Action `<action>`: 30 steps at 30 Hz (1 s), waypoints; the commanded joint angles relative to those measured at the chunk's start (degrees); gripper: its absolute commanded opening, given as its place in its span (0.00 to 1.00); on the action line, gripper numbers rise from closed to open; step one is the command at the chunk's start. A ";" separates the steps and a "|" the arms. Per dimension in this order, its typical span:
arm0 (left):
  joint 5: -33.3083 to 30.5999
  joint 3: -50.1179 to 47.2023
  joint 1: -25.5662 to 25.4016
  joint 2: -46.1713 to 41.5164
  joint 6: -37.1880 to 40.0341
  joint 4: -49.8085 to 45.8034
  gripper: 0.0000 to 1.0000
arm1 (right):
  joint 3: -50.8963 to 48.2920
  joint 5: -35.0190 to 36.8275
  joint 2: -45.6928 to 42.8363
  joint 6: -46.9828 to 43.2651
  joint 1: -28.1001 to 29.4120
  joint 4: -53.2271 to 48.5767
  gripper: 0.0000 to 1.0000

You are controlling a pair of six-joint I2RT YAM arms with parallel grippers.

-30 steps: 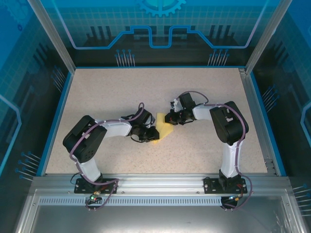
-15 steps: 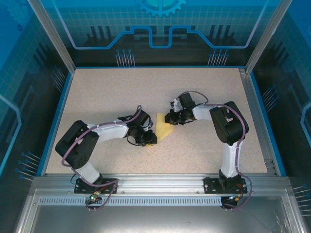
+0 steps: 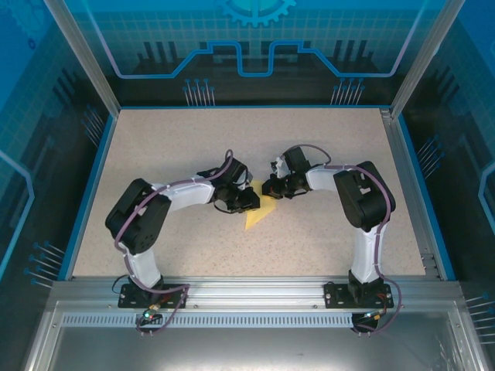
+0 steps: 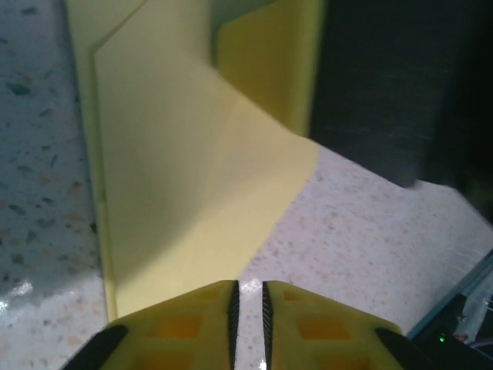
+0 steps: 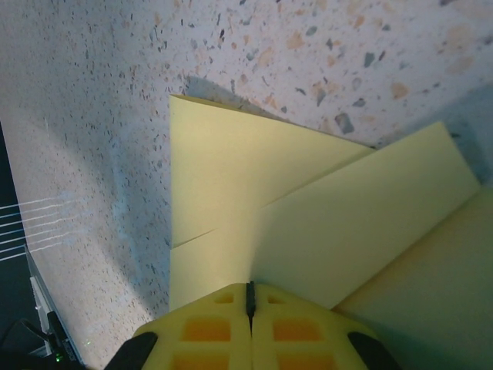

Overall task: Fold a paper plane with a square sheet of paper (pick it up from the middle)
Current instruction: Fourth fold the wing at the center of the table.

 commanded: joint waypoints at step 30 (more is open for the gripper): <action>-3.35 -6.27 -0.89 3.54 -0.75 -0.29 0.00 | 2.13 5.46 1.24 0.66 -0.47 -5.57 0.02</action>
